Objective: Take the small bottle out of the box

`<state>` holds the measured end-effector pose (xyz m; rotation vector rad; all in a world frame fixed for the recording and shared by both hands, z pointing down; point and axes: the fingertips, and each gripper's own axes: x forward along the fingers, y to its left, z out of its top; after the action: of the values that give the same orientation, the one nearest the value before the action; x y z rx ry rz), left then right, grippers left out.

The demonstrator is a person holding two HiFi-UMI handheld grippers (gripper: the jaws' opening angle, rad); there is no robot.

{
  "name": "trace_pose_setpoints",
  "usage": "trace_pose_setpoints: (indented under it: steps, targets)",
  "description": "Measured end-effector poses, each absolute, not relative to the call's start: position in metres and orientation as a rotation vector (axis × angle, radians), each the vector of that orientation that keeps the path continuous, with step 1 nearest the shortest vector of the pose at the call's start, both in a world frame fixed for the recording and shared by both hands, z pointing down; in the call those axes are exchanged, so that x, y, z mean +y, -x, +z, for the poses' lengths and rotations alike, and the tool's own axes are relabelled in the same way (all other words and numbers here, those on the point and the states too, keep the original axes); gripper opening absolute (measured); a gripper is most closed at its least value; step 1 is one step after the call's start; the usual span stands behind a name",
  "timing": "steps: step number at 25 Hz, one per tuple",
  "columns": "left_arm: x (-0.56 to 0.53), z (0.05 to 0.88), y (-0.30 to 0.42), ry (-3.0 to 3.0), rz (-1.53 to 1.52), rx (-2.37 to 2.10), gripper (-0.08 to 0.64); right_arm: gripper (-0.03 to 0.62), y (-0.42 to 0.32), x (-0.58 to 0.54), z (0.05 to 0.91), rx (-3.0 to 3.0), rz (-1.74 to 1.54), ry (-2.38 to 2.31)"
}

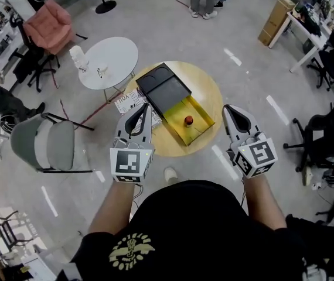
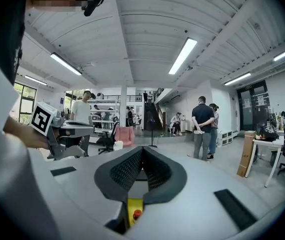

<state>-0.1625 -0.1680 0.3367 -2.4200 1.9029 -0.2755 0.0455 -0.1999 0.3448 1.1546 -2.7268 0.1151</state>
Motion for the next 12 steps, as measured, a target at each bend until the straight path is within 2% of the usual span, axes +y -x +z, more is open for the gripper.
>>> trace_pose_setpoints:
  steps: [12]
  targets:
    - [-0.19,0.361,0.168,2.539,-0.284,1.822,0.017,0.015,-0.017,-0.2,0.346,-2.69,0.054,-1.136]
